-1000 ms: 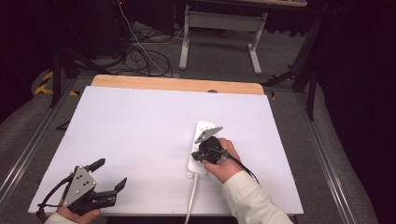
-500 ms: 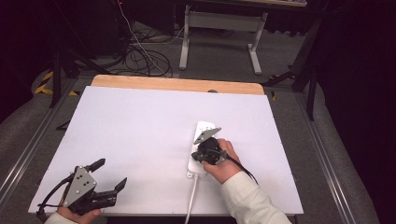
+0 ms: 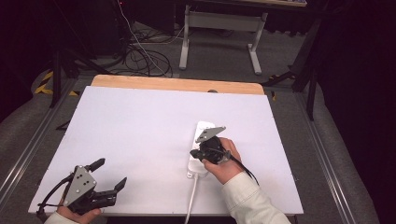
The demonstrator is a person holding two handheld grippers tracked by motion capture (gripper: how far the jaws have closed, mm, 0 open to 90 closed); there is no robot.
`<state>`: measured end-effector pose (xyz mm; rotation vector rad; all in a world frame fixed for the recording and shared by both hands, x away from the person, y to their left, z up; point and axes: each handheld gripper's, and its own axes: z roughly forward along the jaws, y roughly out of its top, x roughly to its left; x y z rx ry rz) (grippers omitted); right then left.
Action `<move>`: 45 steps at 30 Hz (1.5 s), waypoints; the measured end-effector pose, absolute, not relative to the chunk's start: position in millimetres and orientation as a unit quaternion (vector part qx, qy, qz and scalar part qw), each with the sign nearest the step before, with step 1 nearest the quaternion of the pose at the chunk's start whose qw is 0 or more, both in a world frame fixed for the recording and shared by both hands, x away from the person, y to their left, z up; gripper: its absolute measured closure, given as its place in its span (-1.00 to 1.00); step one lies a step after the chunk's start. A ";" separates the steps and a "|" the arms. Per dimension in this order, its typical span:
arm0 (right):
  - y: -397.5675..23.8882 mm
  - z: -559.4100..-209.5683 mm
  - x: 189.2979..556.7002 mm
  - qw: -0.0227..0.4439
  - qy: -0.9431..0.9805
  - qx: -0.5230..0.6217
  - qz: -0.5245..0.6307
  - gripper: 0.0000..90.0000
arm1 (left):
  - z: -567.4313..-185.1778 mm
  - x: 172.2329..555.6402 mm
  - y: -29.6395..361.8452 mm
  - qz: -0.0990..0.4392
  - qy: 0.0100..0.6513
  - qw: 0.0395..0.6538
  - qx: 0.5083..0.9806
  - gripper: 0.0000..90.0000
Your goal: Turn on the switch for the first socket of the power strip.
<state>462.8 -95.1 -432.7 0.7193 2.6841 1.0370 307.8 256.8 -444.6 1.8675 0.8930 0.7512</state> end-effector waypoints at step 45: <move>-139.3 -381.3 434.2 0.174 0.836 0.253 0.455 -0.46 | -444.9 307.9 256.4 0.306 0.365 0.449 0.756 -0.71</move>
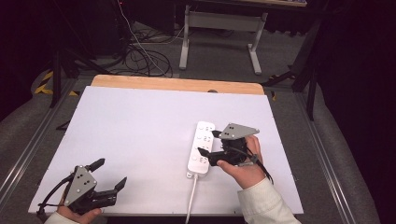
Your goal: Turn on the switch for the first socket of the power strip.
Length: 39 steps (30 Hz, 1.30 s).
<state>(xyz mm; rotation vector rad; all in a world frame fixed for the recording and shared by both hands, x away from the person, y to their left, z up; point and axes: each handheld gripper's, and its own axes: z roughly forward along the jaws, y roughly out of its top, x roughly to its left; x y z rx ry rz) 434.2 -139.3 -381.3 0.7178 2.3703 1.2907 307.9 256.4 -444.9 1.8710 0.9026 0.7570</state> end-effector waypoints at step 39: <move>-231.5 -439.5 389.1 0.163 0.820 0.256 0.486 -0.88 | -443.7 306.3 258.1 0.288 0.374 0.470 0.746 -0.72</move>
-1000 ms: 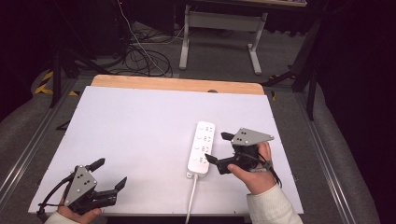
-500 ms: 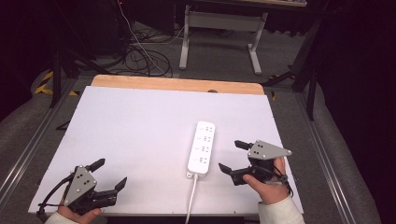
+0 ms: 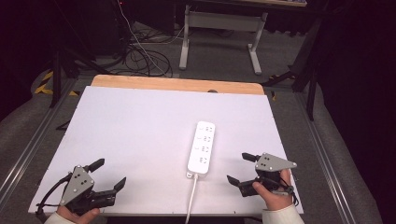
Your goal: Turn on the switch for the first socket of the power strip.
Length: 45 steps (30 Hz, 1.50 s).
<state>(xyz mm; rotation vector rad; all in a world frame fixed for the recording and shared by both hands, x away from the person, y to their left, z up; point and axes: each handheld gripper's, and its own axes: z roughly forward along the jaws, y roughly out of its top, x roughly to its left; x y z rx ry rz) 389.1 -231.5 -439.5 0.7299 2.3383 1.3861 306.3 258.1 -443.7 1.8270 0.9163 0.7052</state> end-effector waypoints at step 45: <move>-256.4 -484.1 377.2 0.153 0.820 0.277 0.477 -0.84 | -452.2 306.9 263.8 0.293 0.381 0.447 0.755 -0.74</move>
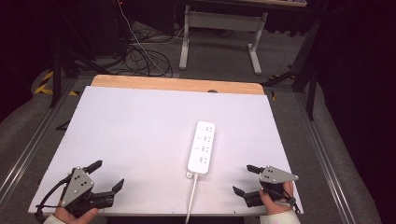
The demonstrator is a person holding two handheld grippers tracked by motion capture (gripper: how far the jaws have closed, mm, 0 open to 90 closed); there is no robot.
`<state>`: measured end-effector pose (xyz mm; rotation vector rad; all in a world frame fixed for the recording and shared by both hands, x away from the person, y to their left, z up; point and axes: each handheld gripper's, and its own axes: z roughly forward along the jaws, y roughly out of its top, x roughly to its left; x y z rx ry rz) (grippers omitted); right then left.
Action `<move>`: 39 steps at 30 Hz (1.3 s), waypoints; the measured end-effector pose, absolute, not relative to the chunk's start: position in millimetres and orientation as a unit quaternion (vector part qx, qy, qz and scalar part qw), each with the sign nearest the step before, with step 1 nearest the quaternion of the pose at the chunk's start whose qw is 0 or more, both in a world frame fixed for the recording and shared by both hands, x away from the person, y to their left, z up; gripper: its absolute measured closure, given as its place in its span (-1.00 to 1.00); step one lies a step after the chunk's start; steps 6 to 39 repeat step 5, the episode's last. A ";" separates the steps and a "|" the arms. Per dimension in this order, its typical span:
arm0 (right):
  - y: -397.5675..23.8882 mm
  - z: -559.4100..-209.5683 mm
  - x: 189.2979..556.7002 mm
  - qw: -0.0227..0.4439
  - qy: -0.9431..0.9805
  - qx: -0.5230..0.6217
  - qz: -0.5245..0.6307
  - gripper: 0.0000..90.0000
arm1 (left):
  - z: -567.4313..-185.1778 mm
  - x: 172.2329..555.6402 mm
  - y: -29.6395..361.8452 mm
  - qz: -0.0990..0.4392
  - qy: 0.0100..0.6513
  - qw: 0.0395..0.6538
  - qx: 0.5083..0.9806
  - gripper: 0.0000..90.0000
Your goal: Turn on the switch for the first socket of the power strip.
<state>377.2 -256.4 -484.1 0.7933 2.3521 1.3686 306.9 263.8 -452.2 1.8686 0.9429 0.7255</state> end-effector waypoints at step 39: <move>-259.2 -483.7 377.8 0.159 0.822 0.286 0.466 -0.84 | -452.0 307.4 264.7 0.290 0.383 0.446 0.755 -0.74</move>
